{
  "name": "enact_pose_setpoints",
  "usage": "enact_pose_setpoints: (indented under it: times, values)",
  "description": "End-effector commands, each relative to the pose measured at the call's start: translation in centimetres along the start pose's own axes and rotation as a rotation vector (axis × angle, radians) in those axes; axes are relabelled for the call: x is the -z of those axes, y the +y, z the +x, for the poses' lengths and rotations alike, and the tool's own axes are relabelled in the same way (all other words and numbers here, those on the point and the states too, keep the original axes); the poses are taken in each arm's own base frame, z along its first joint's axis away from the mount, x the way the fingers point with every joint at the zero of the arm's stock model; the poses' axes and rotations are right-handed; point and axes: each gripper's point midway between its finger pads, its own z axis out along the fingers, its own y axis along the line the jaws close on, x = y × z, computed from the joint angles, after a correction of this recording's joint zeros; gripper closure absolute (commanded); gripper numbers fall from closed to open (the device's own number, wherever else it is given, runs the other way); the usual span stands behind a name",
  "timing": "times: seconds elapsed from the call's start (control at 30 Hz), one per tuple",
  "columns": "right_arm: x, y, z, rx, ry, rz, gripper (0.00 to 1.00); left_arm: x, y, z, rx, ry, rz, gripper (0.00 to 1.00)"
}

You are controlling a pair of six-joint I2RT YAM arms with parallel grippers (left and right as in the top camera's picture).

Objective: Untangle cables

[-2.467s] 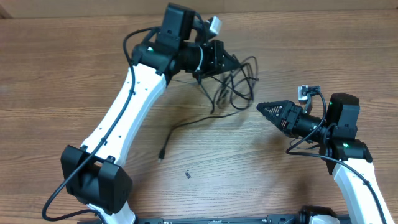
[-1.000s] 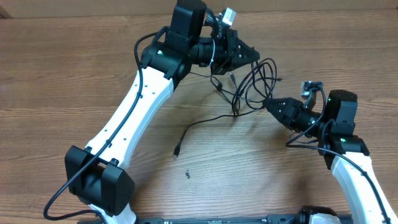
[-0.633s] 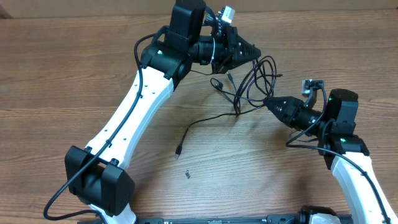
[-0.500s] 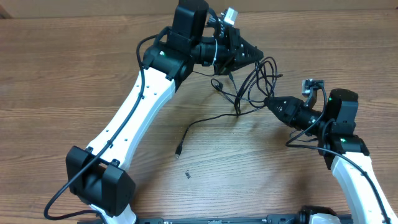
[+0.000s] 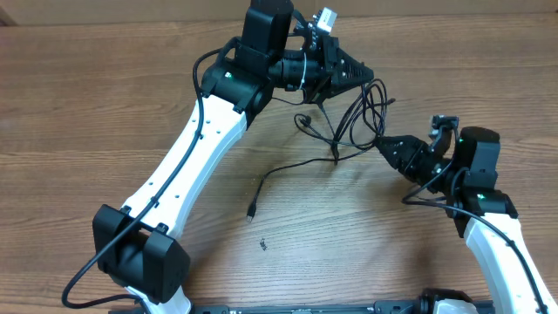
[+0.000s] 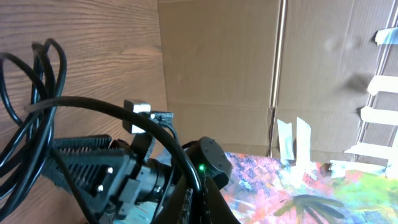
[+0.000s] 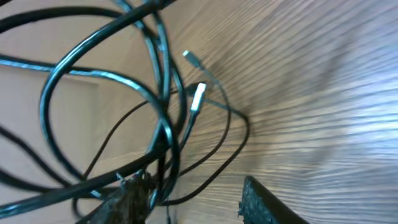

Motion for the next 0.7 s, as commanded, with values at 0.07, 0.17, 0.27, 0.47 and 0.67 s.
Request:
enact_pose_setpoints:
  times: [0.07, 0.17, 0.27, 0.47, 0.67]
  values:
    - [-0.4, -1.2, -0.5, 0.000, -0.026, 0.056, 0.51, 0.6, -2.9, 1.1, -0.027, 0.018, 0.046, 0.96]
    - [-1.0, -1.5, -0.3, -0.008, -0.007, 0.046, 0.51, 0.3, -3.0, 1.4, 0.007, 0.028, 0.047, 0.96]
    - [-1.6, -0.8, -0.3, 0.004, 0.017, -0.015, 0.51, -0.1, -3.4, 1.9, -0.005, 0.039, 0.055, 0.96]
    - [-1.7, 2.9, -0.4, 0.093, 0.059, -0.227, 0.52, -0.3, -3.5, 2.2, 0.008, 0.050, 0.056, 0.96]
    - [-1.4, 4.3, -0.5, 0.139, 0.064, -0.299, 0.61, -0.5, -3.5, 2.4, 0.035, 0.054, 0.055, 0.96]
